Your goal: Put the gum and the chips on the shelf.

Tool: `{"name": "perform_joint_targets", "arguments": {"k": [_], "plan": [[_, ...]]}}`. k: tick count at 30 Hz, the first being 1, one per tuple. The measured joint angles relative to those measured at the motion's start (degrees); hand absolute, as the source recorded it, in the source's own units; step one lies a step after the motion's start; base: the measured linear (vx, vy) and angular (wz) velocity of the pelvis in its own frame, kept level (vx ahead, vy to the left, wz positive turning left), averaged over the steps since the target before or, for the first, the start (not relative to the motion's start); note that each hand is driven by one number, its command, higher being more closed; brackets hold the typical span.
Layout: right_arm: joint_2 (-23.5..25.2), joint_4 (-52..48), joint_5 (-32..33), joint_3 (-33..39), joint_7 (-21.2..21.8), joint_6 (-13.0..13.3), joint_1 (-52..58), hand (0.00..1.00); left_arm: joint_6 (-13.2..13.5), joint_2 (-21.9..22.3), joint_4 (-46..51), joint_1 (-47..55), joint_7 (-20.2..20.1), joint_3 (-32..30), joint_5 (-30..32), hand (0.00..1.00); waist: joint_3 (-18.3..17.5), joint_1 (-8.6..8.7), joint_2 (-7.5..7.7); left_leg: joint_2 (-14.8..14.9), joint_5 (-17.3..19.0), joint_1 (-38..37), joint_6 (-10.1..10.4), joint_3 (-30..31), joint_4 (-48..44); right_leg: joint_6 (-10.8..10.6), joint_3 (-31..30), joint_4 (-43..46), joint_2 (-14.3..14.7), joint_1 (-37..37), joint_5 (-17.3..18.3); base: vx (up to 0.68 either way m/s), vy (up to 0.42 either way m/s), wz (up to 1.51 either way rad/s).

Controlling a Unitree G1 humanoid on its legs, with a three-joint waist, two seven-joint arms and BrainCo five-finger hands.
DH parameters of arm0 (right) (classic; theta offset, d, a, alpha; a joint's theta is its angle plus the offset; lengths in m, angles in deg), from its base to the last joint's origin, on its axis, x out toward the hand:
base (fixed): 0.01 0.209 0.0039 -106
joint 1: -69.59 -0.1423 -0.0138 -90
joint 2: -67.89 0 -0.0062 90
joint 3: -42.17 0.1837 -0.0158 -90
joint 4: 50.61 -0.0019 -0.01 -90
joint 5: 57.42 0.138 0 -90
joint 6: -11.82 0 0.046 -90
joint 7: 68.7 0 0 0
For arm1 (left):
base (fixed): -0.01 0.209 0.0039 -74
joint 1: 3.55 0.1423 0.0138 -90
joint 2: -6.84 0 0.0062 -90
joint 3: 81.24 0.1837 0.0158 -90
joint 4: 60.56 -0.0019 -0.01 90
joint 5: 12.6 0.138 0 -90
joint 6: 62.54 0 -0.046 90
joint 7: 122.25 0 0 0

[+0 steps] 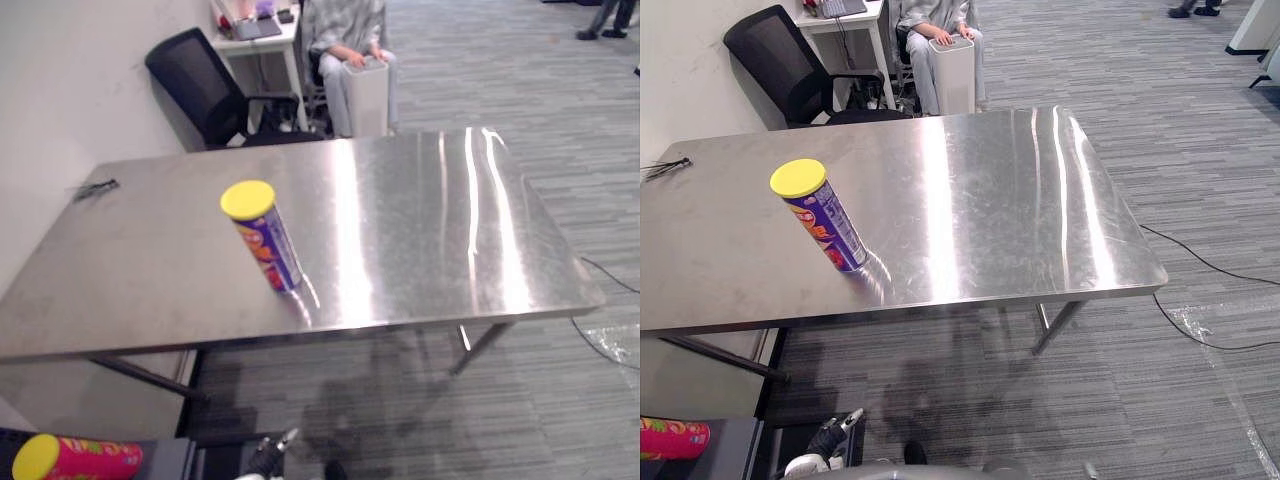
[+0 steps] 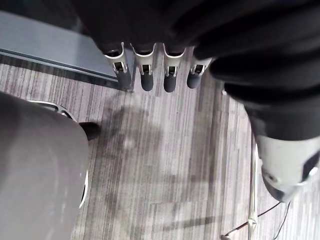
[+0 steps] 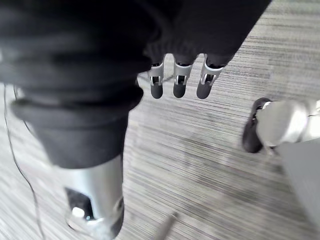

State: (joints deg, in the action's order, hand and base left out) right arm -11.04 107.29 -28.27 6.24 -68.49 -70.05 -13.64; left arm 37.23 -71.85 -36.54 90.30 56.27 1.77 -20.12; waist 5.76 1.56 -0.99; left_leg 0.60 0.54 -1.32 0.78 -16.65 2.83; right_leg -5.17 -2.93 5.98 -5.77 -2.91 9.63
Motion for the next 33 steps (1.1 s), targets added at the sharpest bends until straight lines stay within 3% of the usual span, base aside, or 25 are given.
{"name": "perform_joint_targets", "arguments": {"k": [3,5,7,9,10,12,16,20,22,25,27,31,33], "plan": [[-4.07,-3.42,5.26,9.85,-2.75,0.13,-2.2,0.0,-0.07,0.03,0.07,0.42,0.01,-0.18,0.57,0.0,-0.32,0.26,0.07,-0.73,-1.76,0.12,-0.41,-0.06,2.79,-0.43,0.0,-1.14,-0.3,1.01,-0.43,-0.09,0.033,-0.05],[-6.54,-9.85,7.36,10.78,-5.3,0.98,-2.9,0.0,-0.07,0.0,0.57,0.73,0.05,-0.23,1.12,0.0,-0.36,0.3,0.04,-0.91,-1.88,0.18,-0.55,-0.47,2.98,-0.69,-0.41,-1.7,-0.49,1.19,-0.81,-0.09,0.049,-0.11],[-8.08,-21.39,7.35,10.42,-8.45,2.57,-4.19,0.0,-0.05,-0.01,1.03,1.25,0.08,-0.28,1.13,0.0,-0.38,0.98,0.08,-1.15,-1.92,0.27,-0.64,-1.0,3.02,-0.99,-0.78,-1.88,-0.79,1.47,-0.96,-0.07,0.047,-0.14],[-10.06,-40.44,6.74,6.08,-12.94,5.24,-5.76,0.0,-0.02,0.03,1.16,1.75,0.13,-0.86,1.13,0.0,-0.48,1.9,0.2,-1.32,-1.95,0.49,-0.8,-1.75,3.04,-1.6,-1.51,-2.25,-0.99,1.87,-1.3,-0.04,0.038,-0.15],[-10.56,-45.28,6.15,4.58,-13.99,6.21,-5.7,0.0,-0.02,0.0,1.27,1.92,0.14,-1.01,1.15,0.0,-0.57,2.12,0.33,-1.32,-1.96,0.56,-0.81,-1.85,3.04,-1.76,-1.6,-2.46,-0.99,1.89,-1.4,-0.02,0.023,-0.09],[-11.98,-58.58,-3.13,1.06,-16.33,8.44,-7.3,0.0,-0.25,-0.19,2.35,2.96,0.15,-1.42,1.62,0.0,-1.95,2.82,1.58,-1.2,-2.14,1.38,-1.03,-1.87,3.03,-1.7,-1.64,-2.92,-0.83,2.54,-2.18,0.0,0.0,0.0],[-12.02,-64.6,-9.16,-3.37,-17.97,10.63,-11.5,0.0,-0.47,-0.44,2.56,2.98,-0.1,-1.1,2.26,0.0,-4.07,2.82,3.23,-0.9,-2.29,2.16,-1.14,-1.82,2.96,-1.44,-1.65,-3.53,-0.49,2.85,-3.29,0.02,-0.007,0.0],[-12.75,-75.32,-11.78,-16.24,-12.34,10.9,-11.79,0.0,-0.52,-0.51,2.87,2.9,-1.27,0.86,4.3,0.0,-4.4,2.76,2.96,-0.91,-2.28,2.2,-1.16,-1.76,2.99,-1.48,-1.62,-3.95,-0.56,2.84,-4.28,0.0,0.004,-0.03],[-14.32,-77.11,-11.16,-28.22,-6.81,10.83,-12.29,0.0,-0.49,-0.6,2.9,2.89,-1.56,1.53,4.3,0.0,-4.45,2.58,2.9,-0.88,-2.41,2.2,-1.34,-1.57,3.04,-1.42,-1.54,-3.94,-0.52,2.83,-4.5,-0.05,0.001,0.01],[-14.59,-77.11,-10.11,-39.6,-1.68,10.19,-12.84,0.0,-0.45,-0.76,3.29,2.74,-1.91,3.34,4.31,0.0,-4.55,1.21,2.67,-1.01,-2.64,2.26,-1.48,-1.25,3.04,-1.42,-0.83,-3.98,-0.57,2.72,-4.49,-0.06,-0.009,0.07],[-14.57,-75.19,-8.8,-47.99,1.94,8.32,-14.42,0.0,-0.41,-0.7,3.33,2.21,-2.37,4.66,4.3,0.0,-4.52,-0.19,2.16,-1.25,-3.19,2.28,-1.7,-0.06,3.06,-1.44,0.42,-4.02,-0.76,2.19,-4.43,-0.06,-0.008,0.25],[-14.26,-68.81,-7.68,-60.22,5.06,5.98,-20.86,0.0,-0.46,-0.63,3.91,2.14,-2.38,4.89,4.28,0.0,-4.16,-0.94,1.74,-1.53,-3.64,2.53,-1.52,1.77,3.07,-1.27,2.68,-4.31,-1.08,1.5,-4.18,-0.07,0.004,0.28],[-14.23,-66.06,-7.73,-65.31,6.45,4.38,-24.1,0.0,-0.46,-0.53,5.01,2.15,-2.3,4.83,4.25,0.0,-4.07,-2.56,1.69,-1.68,-3.99,3.23,-1.43,2.89,3.07,-0.88,4.07,-4.68,-1.22,1.45,-3.75,-0.03,0.005,0.28]]}}
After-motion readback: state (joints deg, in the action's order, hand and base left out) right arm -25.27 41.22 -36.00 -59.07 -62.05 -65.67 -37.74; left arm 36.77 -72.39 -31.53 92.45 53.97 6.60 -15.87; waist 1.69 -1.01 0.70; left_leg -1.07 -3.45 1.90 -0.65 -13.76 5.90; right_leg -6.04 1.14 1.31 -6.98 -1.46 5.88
